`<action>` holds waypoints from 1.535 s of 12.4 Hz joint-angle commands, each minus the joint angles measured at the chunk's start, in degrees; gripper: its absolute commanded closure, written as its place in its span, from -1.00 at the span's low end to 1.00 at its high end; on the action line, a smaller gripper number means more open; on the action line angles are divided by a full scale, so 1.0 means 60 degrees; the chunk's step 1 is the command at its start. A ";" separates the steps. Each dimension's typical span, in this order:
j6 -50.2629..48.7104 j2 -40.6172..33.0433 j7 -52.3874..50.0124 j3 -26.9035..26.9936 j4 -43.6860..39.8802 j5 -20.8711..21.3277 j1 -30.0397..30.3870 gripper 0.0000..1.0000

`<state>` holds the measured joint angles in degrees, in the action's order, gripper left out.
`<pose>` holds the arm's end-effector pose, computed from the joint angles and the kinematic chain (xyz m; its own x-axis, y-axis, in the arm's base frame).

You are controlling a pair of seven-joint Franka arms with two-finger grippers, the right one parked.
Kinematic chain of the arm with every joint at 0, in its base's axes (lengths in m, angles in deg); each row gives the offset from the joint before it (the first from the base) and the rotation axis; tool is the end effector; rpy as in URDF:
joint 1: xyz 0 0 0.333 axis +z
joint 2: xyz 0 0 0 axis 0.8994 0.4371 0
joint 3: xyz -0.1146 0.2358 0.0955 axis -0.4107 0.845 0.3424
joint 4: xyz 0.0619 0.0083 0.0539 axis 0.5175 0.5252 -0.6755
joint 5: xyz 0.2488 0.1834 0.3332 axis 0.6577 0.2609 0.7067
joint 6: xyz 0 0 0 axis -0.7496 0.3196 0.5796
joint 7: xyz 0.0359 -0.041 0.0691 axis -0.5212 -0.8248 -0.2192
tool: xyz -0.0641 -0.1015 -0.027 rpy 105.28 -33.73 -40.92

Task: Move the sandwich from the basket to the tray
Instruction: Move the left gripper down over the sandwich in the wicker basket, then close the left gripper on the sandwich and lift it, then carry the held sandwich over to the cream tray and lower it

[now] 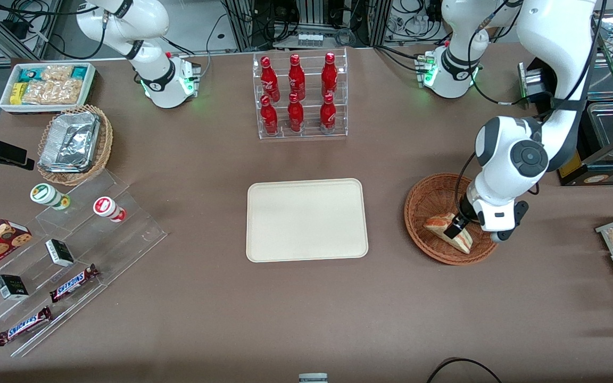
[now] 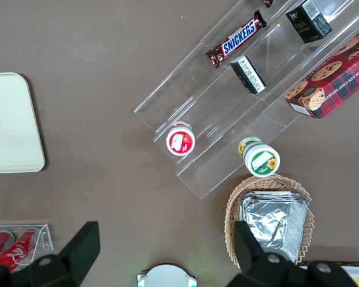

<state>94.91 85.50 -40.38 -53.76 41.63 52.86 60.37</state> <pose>0.6063 -0.1251 0.1991 0.6732 0.7394 0.0061 0.7374 -0.6720 0.0679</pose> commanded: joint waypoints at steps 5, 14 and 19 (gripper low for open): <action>0.0520 0.0781 -0.0307 -0.0049 0.0008 0.0140 0.0033 -0.52; -0.4700 -0.0331 -0.0204 -0.0588 -0.2869 0.1283 -0.0771 1.00; -0.5149 0.0911 -0.0278 -0.1001 -0.4779 0.1253 -0.3272 1.00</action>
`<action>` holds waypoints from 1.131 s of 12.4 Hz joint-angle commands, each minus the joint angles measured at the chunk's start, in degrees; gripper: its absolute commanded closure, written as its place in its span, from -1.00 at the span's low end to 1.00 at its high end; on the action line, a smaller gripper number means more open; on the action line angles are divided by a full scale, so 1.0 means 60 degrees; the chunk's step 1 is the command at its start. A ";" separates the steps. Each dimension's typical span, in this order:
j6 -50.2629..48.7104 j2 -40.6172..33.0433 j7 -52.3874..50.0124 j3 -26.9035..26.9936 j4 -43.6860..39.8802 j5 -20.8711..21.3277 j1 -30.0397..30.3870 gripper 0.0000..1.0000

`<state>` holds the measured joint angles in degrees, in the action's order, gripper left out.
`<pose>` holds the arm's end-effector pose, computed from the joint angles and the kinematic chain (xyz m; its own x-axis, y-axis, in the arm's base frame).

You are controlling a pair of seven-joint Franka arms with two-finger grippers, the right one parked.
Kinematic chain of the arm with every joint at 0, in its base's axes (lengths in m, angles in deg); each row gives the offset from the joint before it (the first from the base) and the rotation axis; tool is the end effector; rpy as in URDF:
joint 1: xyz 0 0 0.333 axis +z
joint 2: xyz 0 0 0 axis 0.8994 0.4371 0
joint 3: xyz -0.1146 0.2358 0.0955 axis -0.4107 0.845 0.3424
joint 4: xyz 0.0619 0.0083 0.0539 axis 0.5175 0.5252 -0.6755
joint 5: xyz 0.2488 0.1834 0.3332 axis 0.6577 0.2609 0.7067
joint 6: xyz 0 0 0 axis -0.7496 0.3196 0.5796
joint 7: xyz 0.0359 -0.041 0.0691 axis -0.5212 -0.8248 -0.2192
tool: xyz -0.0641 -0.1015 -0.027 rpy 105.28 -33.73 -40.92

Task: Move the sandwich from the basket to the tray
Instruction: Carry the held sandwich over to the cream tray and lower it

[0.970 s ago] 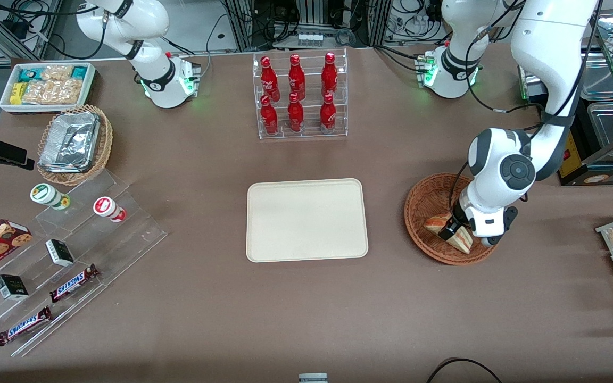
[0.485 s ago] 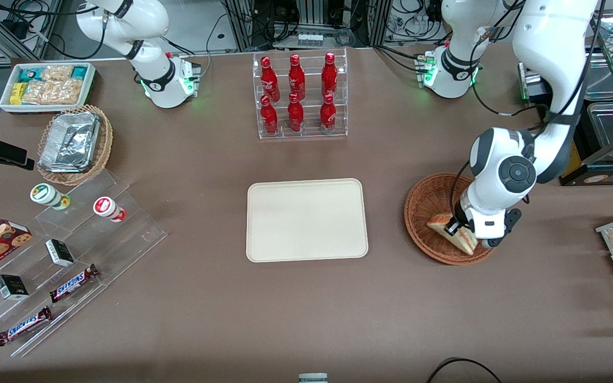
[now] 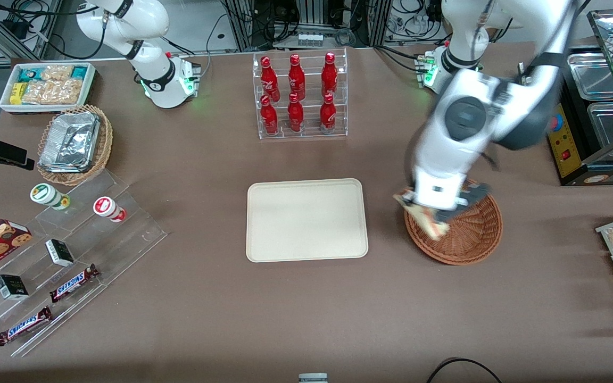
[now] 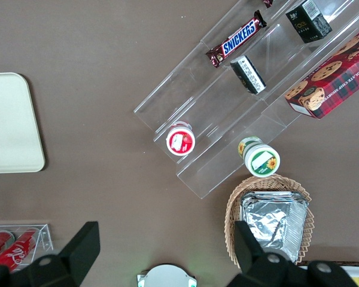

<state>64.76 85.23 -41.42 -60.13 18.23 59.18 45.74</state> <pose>0.5821 -0.3494 0.3640 0.9008 0.4339 0.0180 0.4341 -0.8986 -0.0632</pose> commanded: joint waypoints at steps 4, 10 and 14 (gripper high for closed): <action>0.0835 0.2830 0.0158 0.0059 -0.2449 0.0126 -0.2624 1.00; 0.1764 0.3974 0.2620 0.0074 -0.2480 0.0141 -0.3301 1.00; 0.2248 0.4605 0.2576 0.0074 -0.2480 0.0214 -0.3330 1.00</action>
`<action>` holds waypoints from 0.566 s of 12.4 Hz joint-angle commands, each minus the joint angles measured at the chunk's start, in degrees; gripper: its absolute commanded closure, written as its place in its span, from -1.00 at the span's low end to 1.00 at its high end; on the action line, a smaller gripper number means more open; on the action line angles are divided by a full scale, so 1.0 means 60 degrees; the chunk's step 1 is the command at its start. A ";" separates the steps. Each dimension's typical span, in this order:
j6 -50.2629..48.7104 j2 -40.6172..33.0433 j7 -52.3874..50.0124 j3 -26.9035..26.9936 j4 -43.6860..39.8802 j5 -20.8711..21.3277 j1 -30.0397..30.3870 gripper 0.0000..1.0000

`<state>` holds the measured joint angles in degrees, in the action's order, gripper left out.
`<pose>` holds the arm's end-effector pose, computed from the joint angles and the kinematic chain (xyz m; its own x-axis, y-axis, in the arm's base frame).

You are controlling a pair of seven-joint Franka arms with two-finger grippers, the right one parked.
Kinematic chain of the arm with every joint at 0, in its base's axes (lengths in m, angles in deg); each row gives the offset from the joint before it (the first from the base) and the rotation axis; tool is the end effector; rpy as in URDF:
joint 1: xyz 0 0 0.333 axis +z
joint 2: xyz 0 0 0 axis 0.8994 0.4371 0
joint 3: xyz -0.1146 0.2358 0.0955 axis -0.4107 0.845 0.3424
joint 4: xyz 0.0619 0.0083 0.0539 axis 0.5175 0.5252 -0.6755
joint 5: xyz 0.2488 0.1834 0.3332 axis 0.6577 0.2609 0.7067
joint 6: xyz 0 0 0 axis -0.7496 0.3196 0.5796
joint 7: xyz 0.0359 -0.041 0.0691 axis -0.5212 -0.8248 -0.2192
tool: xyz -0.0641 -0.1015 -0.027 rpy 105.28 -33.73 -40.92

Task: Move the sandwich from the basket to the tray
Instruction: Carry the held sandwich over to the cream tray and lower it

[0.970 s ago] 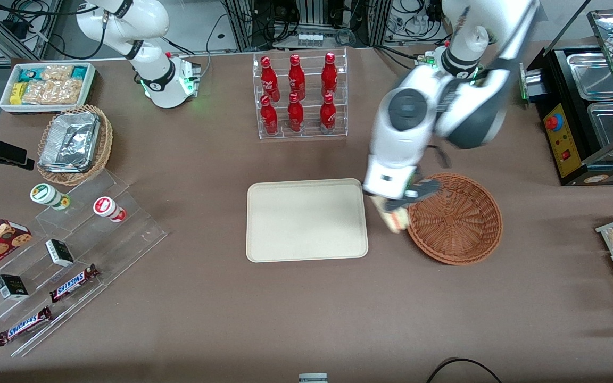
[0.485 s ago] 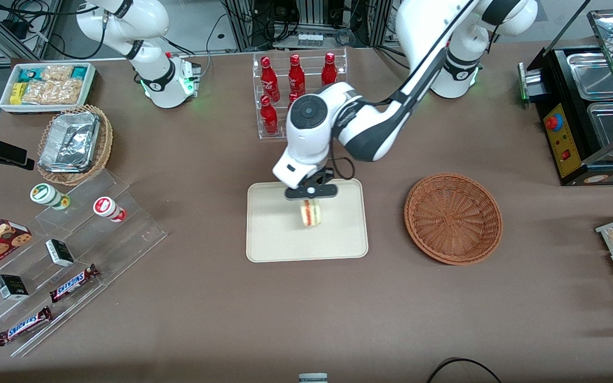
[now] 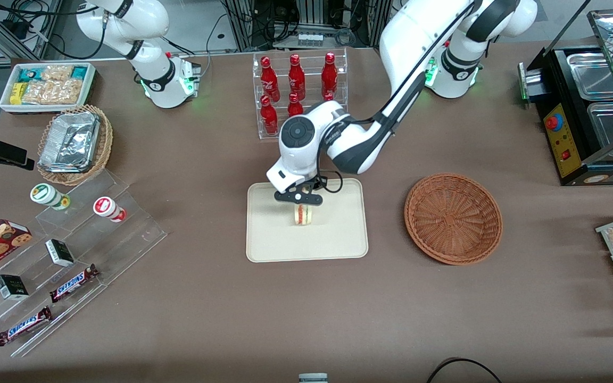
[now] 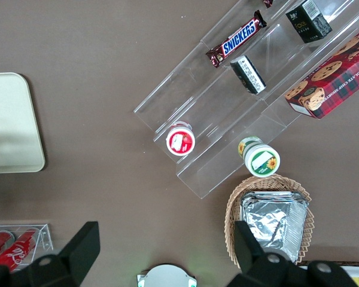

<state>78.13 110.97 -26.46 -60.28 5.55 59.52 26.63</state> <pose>0.4799 -0.5659 0.1831 0.9903 -0.1252 -0.0595 -0.1240 -0.9920 0.0234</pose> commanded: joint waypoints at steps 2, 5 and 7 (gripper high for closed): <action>0.0021 0.0477 0.0082 0.0114 -0.0367 0.0172 -0.0145 1.00; 0.0122 0.0522 0.0068 0.0144 -0.0410 0.0157 -0.0116 0.63; 0.0516 0.0769 0.0097 0.0173 -0.0658 0.0157 -0.0101 0.66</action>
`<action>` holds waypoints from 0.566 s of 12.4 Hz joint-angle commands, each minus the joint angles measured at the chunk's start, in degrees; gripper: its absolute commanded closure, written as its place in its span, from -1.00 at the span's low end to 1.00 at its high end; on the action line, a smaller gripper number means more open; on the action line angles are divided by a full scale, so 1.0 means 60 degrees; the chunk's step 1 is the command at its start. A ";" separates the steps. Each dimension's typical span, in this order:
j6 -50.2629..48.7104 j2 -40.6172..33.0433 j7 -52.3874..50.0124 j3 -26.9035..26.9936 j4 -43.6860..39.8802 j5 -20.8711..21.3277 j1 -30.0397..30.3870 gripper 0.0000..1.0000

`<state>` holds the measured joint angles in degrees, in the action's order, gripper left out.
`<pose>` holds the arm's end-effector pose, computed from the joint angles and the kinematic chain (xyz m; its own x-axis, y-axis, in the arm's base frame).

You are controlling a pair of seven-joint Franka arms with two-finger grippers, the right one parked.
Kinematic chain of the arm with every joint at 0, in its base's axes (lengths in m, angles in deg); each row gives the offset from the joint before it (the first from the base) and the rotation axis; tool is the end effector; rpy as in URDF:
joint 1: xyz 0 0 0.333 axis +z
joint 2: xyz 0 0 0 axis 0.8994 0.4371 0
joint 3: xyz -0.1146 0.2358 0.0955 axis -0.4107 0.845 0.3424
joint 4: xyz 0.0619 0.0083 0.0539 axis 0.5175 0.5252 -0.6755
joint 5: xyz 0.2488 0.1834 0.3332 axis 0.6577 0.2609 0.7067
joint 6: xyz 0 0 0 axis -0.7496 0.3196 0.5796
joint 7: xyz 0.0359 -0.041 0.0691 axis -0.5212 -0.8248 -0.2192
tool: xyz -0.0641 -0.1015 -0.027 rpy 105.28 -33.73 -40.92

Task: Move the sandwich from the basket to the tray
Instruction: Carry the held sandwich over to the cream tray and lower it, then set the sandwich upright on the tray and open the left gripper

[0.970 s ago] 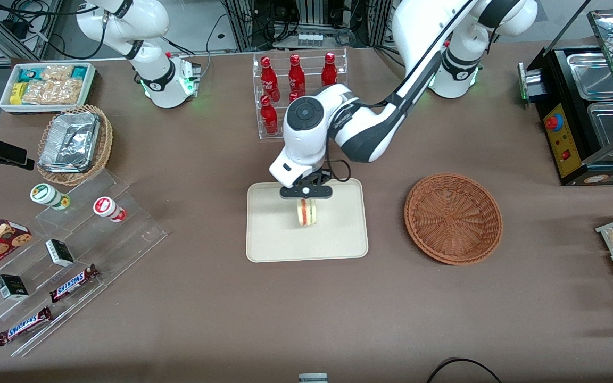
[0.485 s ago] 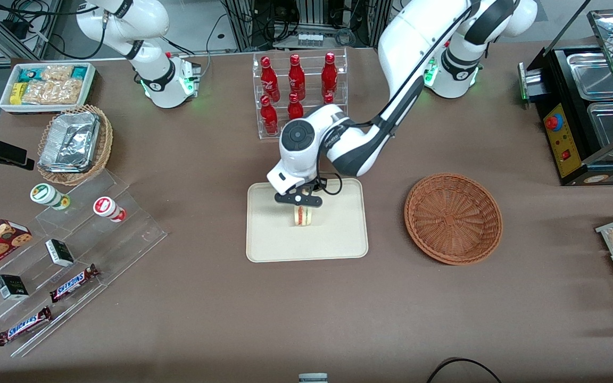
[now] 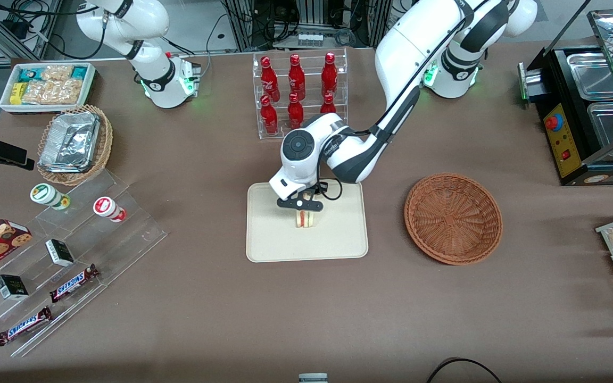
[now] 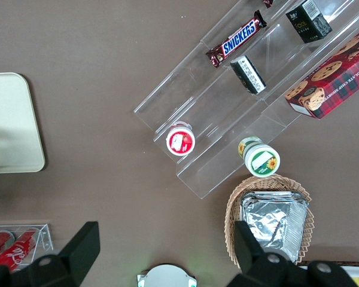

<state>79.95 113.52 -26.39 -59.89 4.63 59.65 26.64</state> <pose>0.4846 -0.5643 0.1606 0.9912 -0.1183 -0.0599 -0.1168 -0.9927 0.0286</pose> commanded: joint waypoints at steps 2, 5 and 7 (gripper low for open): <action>0.0478 0.0564 0.0086 0.0152 -0.0681 0.0165 -0.0102 0.74; 0.0538 0.0638 0.0086 0.0269 -0.0682 0.0166 -0.0102 -0.70; 0.0524 0.0580 0.0129 0.0269 -0.0682 0.0180 -0.0102 -1.00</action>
<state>82.87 116.03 -26.18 -59.00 2.22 59.73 26.65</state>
